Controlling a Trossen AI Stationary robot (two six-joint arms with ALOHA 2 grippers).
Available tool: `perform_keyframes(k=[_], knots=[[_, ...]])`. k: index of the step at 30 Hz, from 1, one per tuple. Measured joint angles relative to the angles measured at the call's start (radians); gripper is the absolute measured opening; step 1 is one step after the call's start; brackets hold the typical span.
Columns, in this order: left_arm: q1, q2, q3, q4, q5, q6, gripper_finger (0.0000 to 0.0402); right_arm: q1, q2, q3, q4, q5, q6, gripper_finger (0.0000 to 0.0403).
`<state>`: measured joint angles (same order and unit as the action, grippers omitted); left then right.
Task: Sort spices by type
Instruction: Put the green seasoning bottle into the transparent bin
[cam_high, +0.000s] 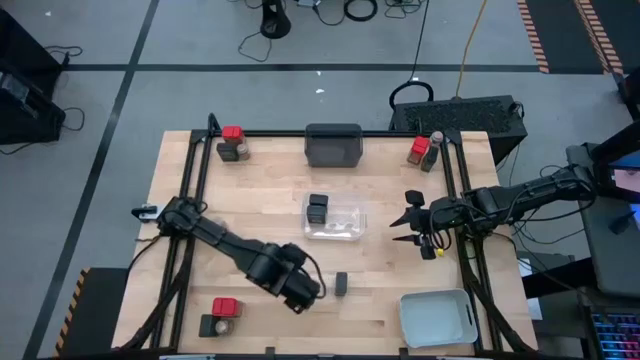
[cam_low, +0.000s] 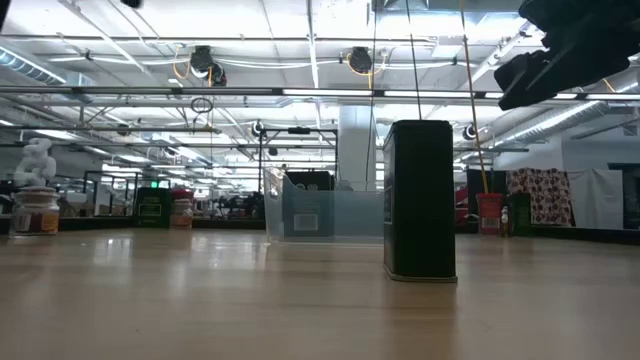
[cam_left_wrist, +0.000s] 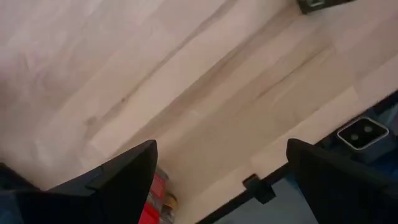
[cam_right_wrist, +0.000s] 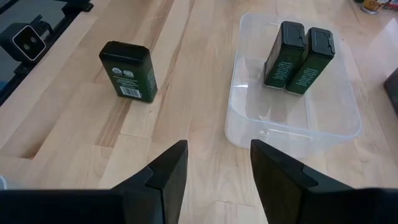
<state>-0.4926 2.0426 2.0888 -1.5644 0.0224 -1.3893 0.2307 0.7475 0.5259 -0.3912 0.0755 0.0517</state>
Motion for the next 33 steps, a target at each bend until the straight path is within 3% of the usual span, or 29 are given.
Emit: perform_keyframes(k=[13,21,29,33], knots=[[-0.188,0.000,-0.003,-0.005,0.093,-0.363,0.0361,0.000,0.000,0.000,0.028,0.000,0.000,0.0157],[-0.303,0.000,-0.079,-0.008,0.163,-0.571,0.0361,0.000,0.000,0.000,0.079,0.000,-0.002,0.0157],[-0.420,-0.084,-0.208,0.009,0.152,-0.783,0.0361,0.000,0.000,0.000,0.078,0.000,0.006,0.0157],[-0.470,-0.154,-0.296,0.055,0.082,-0.890,0.0361,0.000,0.000,0.000,0.076,0.000,0.013,0.0157]])
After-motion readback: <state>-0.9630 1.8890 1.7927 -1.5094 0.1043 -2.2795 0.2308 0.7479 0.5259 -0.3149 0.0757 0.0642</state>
